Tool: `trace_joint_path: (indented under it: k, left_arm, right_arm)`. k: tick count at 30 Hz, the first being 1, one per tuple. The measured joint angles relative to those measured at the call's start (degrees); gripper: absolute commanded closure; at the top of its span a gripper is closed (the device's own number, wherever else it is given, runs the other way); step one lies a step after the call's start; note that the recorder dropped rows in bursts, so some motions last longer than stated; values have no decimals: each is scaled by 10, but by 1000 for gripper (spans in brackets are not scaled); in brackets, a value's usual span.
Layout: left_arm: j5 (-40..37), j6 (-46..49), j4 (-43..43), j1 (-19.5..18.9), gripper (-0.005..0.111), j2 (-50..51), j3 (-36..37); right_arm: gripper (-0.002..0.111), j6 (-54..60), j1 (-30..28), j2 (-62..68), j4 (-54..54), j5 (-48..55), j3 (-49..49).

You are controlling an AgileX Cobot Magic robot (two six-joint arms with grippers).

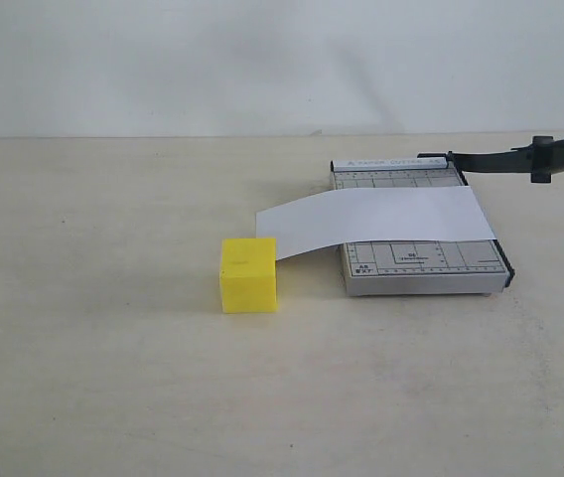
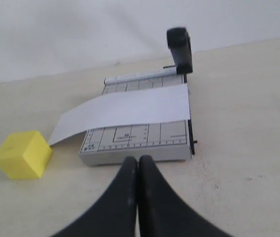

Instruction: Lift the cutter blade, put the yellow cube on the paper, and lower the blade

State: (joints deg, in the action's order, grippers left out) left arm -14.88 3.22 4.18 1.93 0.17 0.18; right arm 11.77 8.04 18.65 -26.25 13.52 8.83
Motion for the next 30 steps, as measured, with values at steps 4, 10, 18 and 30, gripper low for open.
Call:
trace_joint_path:
  k: [4, 10, 18, 30]
  left_arm:
    - [64, -6, 55, 0, 102, 0, 0]
    - [160, -8, 79, 0, 102, 0, 0]
    - [271, -68, 79, 0, 102, 0, 0]
    - [282, -194, 78, 0, 102, 0, 0]
  right_arm:
    - [108, 0, 0, 0, 0, 10, -12]
    - [108, 0, 0, -23, 0, -230, -81]
    - [108, 0, 0, -62, 49, -308, -85]
    - [108, 0, 0, -65, 54, -267, -86]
